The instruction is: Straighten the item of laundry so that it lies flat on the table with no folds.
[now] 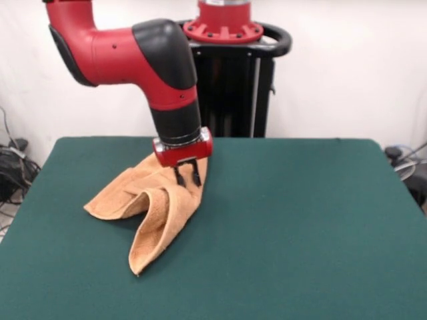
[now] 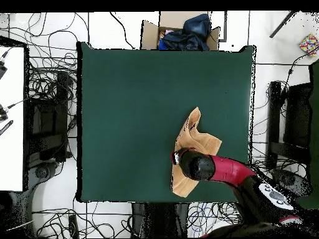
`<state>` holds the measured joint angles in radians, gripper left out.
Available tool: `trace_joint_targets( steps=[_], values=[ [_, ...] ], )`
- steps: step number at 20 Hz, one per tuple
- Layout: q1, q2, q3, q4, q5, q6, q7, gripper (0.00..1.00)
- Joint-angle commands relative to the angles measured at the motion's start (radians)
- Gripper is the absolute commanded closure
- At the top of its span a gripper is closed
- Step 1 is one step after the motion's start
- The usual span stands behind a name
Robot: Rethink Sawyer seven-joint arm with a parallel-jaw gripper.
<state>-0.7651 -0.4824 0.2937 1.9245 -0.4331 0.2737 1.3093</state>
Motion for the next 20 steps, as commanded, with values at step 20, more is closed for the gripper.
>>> trace_joint_targets(
  steps=[20],
  values=[
    [-0.048, -0.071, 0.031, -0.249, 0.045, 0.277, 0.004, 0.00]
  ],
)
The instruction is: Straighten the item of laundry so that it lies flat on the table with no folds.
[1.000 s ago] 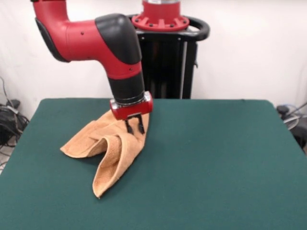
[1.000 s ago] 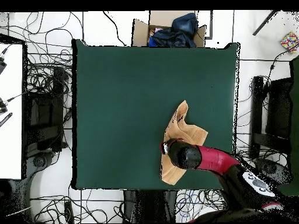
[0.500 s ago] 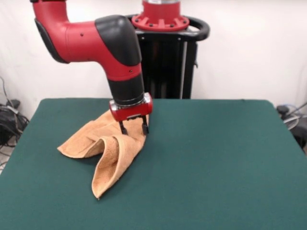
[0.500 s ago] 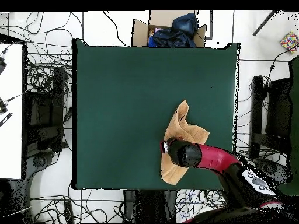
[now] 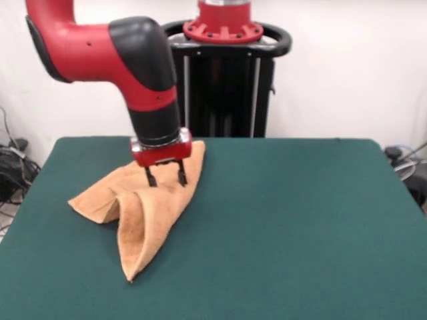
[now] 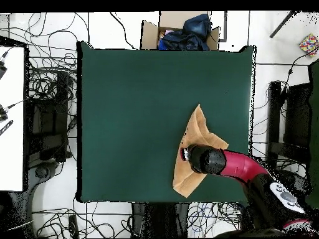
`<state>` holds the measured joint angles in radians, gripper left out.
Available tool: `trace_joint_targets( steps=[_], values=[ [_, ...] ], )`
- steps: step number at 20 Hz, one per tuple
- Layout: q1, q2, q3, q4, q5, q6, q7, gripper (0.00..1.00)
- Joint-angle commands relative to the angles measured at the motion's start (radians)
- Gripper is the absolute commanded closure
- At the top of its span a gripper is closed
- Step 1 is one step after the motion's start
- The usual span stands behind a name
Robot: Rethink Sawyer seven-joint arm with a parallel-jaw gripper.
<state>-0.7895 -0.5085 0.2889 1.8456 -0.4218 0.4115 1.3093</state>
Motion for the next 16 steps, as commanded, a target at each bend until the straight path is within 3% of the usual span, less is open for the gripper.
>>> trace_joint_targets(
  steps=[1, 7, 16],
  values=[
    [-0.024, -0.053, 0.038, -0.174, 0.032, 0.155, 0.000, 0.00],
    [-0.034, -0.072, 0.053, -0.197, 0.021, 0.207, -0.012, 0.00],
    [-0.044, -0.028, 0.067, -0.251, -0.003, 0.218, -0.036, 0.00]
  ],
)
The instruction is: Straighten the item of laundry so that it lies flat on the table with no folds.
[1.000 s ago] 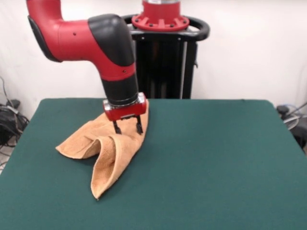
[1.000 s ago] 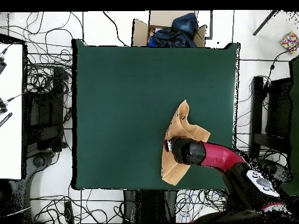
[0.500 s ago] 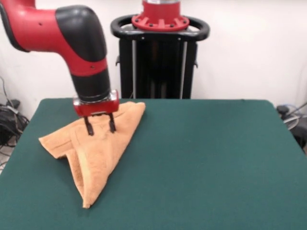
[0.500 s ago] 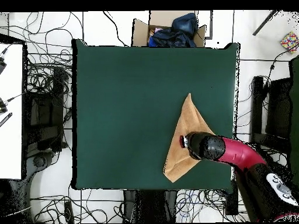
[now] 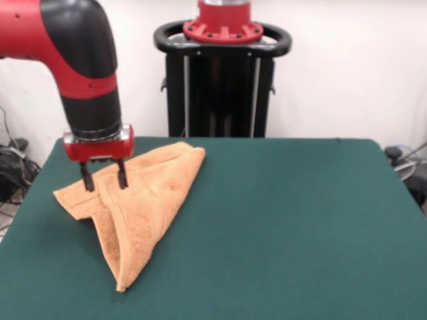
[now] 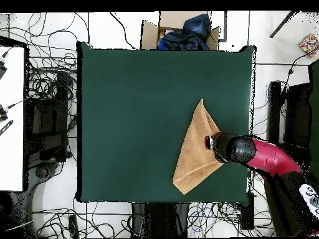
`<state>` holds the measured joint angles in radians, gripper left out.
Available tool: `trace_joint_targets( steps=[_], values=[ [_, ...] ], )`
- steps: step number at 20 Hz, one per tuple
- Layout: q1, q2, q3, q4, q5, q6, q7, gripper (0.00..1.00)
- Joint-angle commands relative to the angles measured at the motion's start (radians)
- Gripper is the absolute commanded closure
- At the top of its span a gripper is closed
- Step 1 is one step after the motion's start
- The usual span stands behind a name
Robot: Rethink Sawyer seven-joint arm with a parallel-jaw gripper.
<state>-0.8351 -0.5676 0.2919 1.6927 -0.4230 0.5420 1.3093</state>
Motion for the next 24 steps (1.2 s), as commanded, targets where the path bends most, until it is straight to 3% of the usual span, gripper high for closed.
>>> trace_joint_targets(
  steps=[1, 11, 24],
  values=[
    [0.001, 0.037, 0.065, -0.103, -0.003, 0.087, -0.038, 0.00],
    [-0.042, 0.061, 0.068, -0.089, -0.035, 0.045, -0.064, 0.00],
    [-0.100, 0.022, 0.092, -0.033, -0.042, 0.058, -0.091, 0.00]
  ],
)
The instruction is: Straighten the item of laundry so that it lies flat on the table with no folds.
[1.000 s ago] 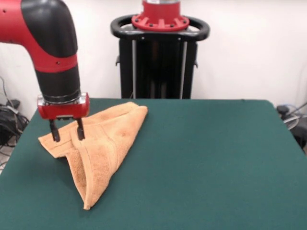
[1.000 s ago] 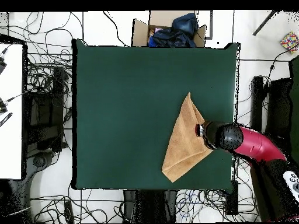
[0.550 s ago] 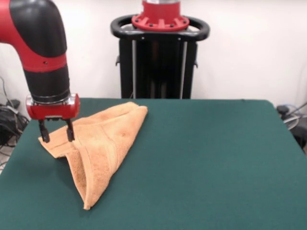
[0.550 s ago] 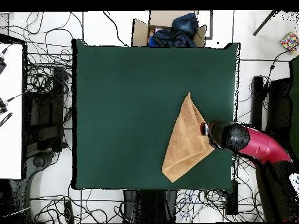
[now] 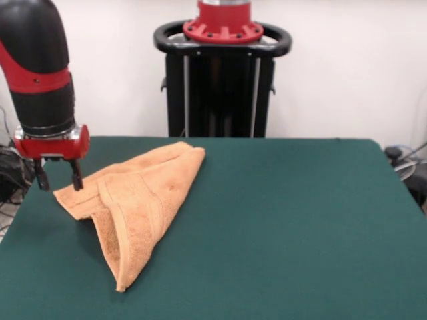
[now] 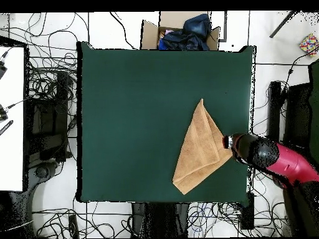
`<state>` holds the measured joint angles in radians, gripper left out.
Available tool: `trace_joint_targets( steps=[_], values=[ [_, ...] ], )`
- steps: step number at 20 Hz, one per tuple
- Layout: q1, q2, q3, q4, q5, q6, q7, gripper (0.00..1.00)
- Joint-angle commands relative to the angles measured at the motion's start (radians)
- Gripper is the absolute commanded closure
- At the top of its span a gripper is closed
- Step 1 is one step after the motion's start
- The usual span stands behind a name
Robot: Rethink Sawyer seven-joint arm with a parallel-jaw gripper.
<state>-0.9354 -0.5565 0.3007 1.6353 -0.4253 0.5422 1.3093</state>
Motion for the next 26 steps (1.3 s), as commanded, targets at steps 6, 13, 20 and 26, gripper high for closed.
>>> trace_joint_targets(
  steps=[6, 13, 20, 26],
  values=[
    [-0.001, 0.016, 0.080, 0.074, -0.048, 0.008, -0.051, 0.00],
    [0.021, -0.003, 0.075, 0.121, -0.040, -0.018, -0.005, 0.00],
    [0.035, 0.009, 0.064, 0.130, -0.046, -0.045, 0.018, 0.00],
    [0.035, 0.036, 0.058, 0.122, -0.054, -0.067, 0.021, 0.00]
  ],
)
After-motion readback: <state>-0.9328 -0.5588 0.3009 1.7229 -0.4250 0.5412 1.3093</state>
